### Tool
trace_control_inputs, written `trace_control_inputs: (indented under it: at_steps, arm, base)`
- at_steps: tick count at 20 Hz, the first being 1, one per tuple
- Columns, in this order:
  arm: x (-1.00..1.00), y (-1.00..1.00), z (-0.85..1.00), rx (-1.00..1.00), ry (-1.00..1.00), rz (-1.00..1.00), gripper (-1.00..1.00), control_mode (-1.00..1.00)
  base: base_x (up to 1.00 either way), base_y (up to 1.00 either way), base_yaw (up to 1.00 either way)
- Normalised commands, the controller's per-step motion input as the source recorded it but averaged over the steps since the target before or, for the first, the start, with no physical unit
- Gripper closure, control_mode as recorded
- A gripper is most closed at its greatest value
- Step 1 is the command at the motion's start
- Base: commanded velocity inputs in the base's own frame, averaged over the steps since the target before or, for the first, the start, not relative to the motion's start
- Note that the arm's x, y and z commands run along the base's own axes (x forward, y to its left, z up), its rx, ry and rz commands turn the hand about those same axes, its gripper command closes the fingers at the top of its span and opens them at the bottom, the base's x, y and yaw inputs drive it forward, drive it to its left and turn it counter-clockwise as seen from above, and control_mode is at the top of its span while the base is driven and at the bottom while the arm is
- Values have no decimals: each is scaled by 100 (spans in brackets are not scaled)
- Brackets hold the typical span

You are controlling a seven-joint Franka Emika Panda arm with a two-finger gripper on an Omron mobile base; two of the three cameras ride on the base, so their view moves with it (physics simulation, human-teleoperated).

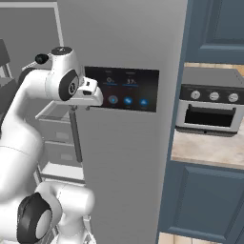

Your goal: Take the corn, mushroom, and eggplant from the freezer and place them in the bowl on the counter.

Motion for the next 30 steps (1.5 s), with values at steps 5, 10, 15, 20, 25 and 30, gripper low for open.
trace_control_inputs:
  at_steps: [5,10,15,20,25,30]
  arm:
    - [-18,0,0,0,0,0,-100,-100]
    - [-45,0,0,0,-6,1,-100,-100]
    - [-40,7,6,0,-10,1,-100,-100]
    - [-19,15,39,0,-15,17,-100,-100]
    - [-9,33,61,0,-14,13,-100,-100]
    - [-1,47,50,0,-8,12,-100,-100]
  base:
    - [0,0,0]
    - [0,0,0]
    - [0,0,0]
    - [0,0,0]
    - [0,0,0]
    - [0,0,0]
